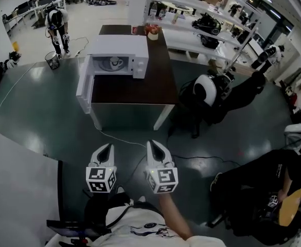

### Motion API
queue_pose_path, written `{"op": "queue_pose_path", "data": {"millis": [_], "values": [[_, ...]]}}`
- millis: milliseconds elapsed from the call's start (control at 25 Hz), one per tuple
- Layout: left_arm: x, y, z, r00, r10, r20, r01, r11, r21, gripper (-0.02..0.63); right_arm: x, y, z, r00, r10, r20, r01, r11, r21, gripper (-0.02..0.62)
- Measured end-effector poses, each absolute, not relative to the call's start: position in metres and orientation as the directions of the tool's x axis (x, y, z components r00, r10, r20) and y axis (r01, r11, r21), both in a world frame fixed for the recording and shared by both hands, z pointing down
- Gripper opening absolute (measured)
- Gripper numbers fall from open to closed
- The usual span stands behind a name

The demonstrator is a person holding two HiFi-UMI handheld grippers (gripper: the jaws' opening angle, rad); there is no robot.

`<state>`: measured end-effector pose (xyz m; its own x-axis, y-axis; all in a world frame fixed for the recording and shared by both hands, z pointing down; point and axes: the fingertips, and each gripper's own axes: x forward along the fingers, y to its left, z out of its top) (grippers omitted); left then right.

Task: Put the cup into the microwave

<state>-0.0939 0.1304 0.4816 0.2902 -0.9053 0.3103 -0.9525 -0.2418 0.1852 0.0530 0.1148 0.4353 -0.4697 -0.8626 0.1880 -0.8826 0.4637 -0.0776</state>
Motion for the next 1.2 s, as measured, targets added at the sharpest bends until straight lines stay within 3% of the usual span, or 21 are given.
{"op": "queue_pose_path", "data": {"millis": [360,680,1200], "values": [[-0.029,0.179,0.476,0.285,-0.901,0.327,-0.958,-0.265,0.105,0.0,0.092,0.157,0.435,-0.532,-0.829,0.172,-0.847,0.519,-0.116,0.0],[-0.015,0.182,0.459,0.273,-0.918,0.289,-0.962,-0.261,0.081,0.0,0.088,0.167,0.417,-0.586,-0.801,0.122,-0.811,0.576,-0.106,0.0],[-0.024,0.147,0.427,0.315,-0.927,0.201,-0.949,-0.308,0.069,-0.001,0.085,0.137,0.389,-0.547,-0.835,0.065,-0.837,0.546,-0.027,-0.002]]}}
